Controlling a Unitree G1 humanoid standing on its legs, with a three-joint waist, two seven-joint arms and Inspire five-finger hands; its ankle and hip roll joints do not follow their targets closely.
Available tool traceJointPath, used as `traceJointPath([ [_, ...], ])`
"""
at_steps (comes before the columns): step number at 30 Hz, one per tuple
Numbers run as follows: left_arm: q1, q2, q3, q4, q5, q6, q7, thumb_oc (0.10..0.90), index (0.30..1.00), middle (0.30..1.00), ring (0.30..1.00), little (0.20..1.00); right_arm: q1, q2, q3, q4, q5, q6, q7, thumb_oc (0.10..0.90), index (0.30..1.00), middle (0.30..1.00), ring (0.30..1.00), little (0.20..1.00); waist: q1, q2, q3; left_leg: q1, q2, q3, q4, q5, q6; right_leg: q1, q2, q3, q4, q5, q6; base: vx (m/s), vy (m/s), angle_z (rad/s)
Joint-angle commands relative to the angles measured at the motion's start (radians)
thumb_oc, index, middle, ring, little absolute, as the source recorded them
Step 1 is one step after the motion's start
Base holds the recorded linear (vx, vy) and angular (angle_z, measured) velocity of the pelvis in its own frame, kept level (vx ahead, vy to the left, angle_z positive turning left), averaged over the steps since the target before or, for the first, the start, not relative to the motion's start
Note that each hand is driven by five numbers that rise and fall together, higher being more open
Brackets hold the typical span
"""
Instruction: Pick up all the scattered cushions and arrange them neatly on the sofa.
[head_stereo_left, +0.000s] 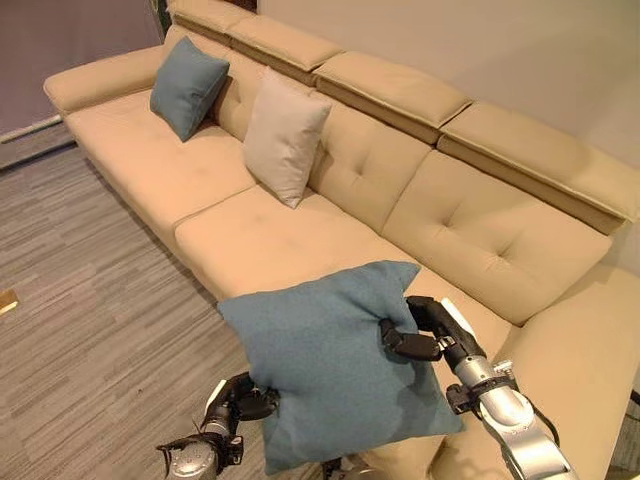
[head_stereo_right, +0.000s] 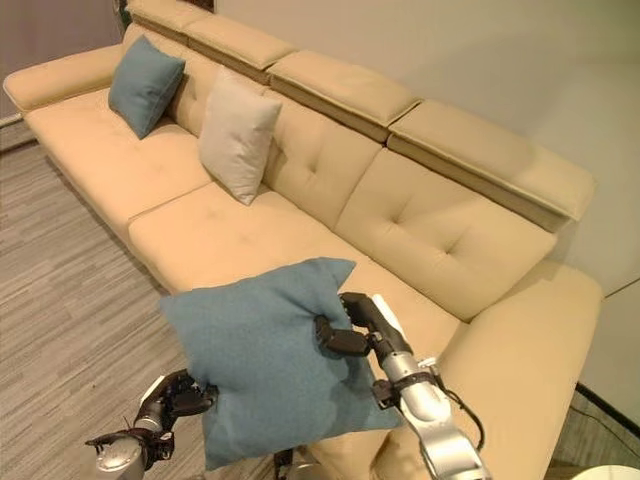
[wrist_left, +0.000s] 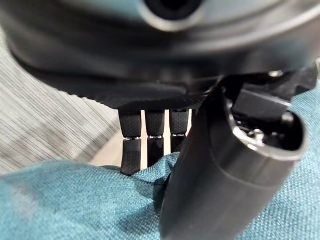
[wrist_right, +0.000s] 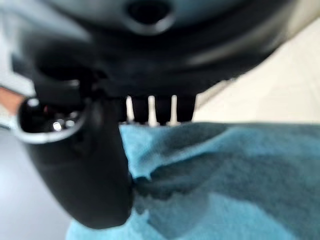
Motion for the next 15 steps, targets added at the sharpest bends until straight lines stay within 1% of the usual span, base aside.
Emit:
traceJointPath([
  [1,-0.096,-0.003,0.009,-0.17,-0.007,-0.13,-0.065,0.4,0.3,0.3,0.3,0.3,-0.096,0.016,-0.027,-0.099,0.043,-0.114,-0.018,0.4,0.3,0.3,0.3,0.3,0.002,-0.032,-0.045,0.013,-0.015,-0.028,-0.188,0.013,0.018,0.069,-0.05,0.039,0.049,-0.102,0.136,0.21,0.134,-0.64],
  [3,-0.1,0.002,0.007,-0.182,-0.011,-0.132,-0.059,0.4,0.3,0.3,0.3,0.3,-0.098,0.018,-0.029,-0.09,0.041,-0.111,-0.024,0.4,0.3,0.3,0.3,0.3,0.019,-0.016,-0.041,-0.007,-0.015,-0.118,-0.33,0.089,-0.003,0.083,-0.033,0.07,0.045,-0.115,0.138,0.25,0.175,-0.65],
  [4,-0.106,0.004,0.006,-0.19,-0.02,-0.138,-0.049,0.4,0.3,0.3,0.3,0.3,-0.108,0.017,-0.028,-0.073,0.037,-0.109,-0.036,0.4,0.3,0.3,0.3,0.3,0.03,-0.009,-0.031,-0.036,-0.015,-0.173,-0.4,0.141,-0.02,0.109,-0.03,0.094,0.037,-0.133,0.139,0.29,0.208,-0.7],
  [5,-0.109,0.006,0.0,-0.193,-0.023,-0.14,-0.05,0.4,0.3,0.3,0.3,0.3,-0.108,0.015,-0.03,-0.066,0.03,-0.106,-0.04,0.4,0.3,0.3,0.3,0.3,0.029,-0.004,-0.032,-0.04,-0.013,-0.17,-0.415,0.153,-0.025,0.121,-0.031,0.1,0.036,-0.142,0.141,0.3,0.248,-0.53],
  [6,-0.108,0.005,-0.003,-0.191,-0.022,-0.142,-0.056,0.4,0.3,0.3,0.3,0.3,-0.101,0.015,-0.035,-0.064,0.023,-0.105,-0.037,0.4,0.3,0.3,0.3,0.3,0.026,0.007,-0.041,-0.016,-0.004,-0.165,-0.466,0.158,-0.024,0.129,-0.031,0.105,0.036,-0.152,0.145,0.24,0.227,-0.63],
  [7,-0.107,0.007,-0.007,-0.189,-0.015,-0.138,-0.06,0.4,0.3,0.3,0.3,0.3,-0.094,0.02,-0.037,-0.064,0.017,-0.104,-0.033,0.4,0.3,0.3,0.3,0.3,0.025,0.012,-0.046,0.004,0.001,-0.157,-0.482,0.171,-0.024,0.132,-0.036,0.104,0.044,-0.158,0.149,0.24,0.282,-0.62],
  [8,-0.105,0.01,-0.008,-0.188,-0.008,-0.139,-0.062,0.4,0.3,0.3,0.3,0.3,-0.088,0.024,-0.035,-0.065,0.013,-0.102,-0.031,0.4,0.3,0.3,0.3,0.3,0.022,0.016,-0.052,0.014,-0.005,-0.151,-0.479,0.169,-0.019,0.131,-0.05,0.111,0.057,-0.161,0.155,0.16,0.192,-0.46],
  [9,-0.105,0.011,-0.008,-0.188,-0.007,-0.139,-0.062,0.4,0.3,0.3,0.3,0.3,-0.087,0.024,-0.036,-0.065,0.012,-0.102,-0.031,0.4,0.3,0.3,0.3,0.3,0.024,0.015,-0.052,0.015,-0.005,-0.15,-0.479,0.168,-0.018,0.131,-0.051,0.112,0.058,-0.162,0.155,0.2,0.284,-0.25],
  [10,-0.104,0.022,-0.01,-0.191,0.0,-0.135,-0.067,0.4,0.3,0.3,0.3,0.3,-0.088,0.037,-0.025,-0.069,0.007,-0.1,-0.021,0.4,0.3,0.3,0.3,0.3,0.019,0.019,-0.055,0.037,-0.017,-0.129,-0.481,0.161,-0.003,0.116,-0.068,0.127,0.104,-0.164,0.164,0.16,0.247,-0.24],
  [11,-0.105,0.029,-0.01,-0.196,-0.001,-0.136,-0.068,0.4,0.3,0.3,0.3,0.3,-0.092,0.044,-0.018,-0.07,0.008,-0.097,-0.017,0.4,0.3,0.3,0.3,0.3,0.019,0.018,-0.053,0.048,-0.019,-0.115,-0.482,0.155,0.006,0.103,-0.076,0.137,0.133,-0.158,0.17,0.19,0.317,-0.45],
  [13,-0.11,0.045,-0.002,-0.202,-0.001,-0.136,-0.066,0.4,0.3,0.3,0.3,0.3,-0.108,0.059,-0.001,-0.072,0.009,-0.095,-0.011,0.4,0.3,0.3,0.3,0.3,0.021,0.013,-0.042,0.07,-0.024,-0.075,-0.482,0.143,0.025,0.061,-0.086,0.164,0.21,-0.123,0.187,0.06,0.209,-1.05],
  [14,-0.117,0.055,0.008,-0.205,-0.008,-0.14,-0.056,0.4,0.3,0.3,0.3,0.3,-0.132,0.076,0.016,-0.068,0.013,-0.094,-0.012,0.4,0.3,0.3,0.3,0.3,0.026,0.014,-0.028,0.083,-0.015,-0.037,-0.475,0.13,0.039,0.017,-0.094,0.151,0.273,-0.103,0.198,0.02,0.225,-1.17],
  [15,-0.117,0.059,0.019,-0.205,-0.015,-0.145,-0.048,0.4,0.3,0.3,0.3,0.3,-0.144,0.093,0.03,-0.062,0.022,-0.097,-0.013,0.4,0.3,0.3,0.3,0.3,0.037,0.012,-0.024,0.103,-0.008,0.001,-0.475,0.115,0.043,-0.007,-0.122,0.09,0.281,-0.089,0.205,0.07,0.243,-1.29],
])
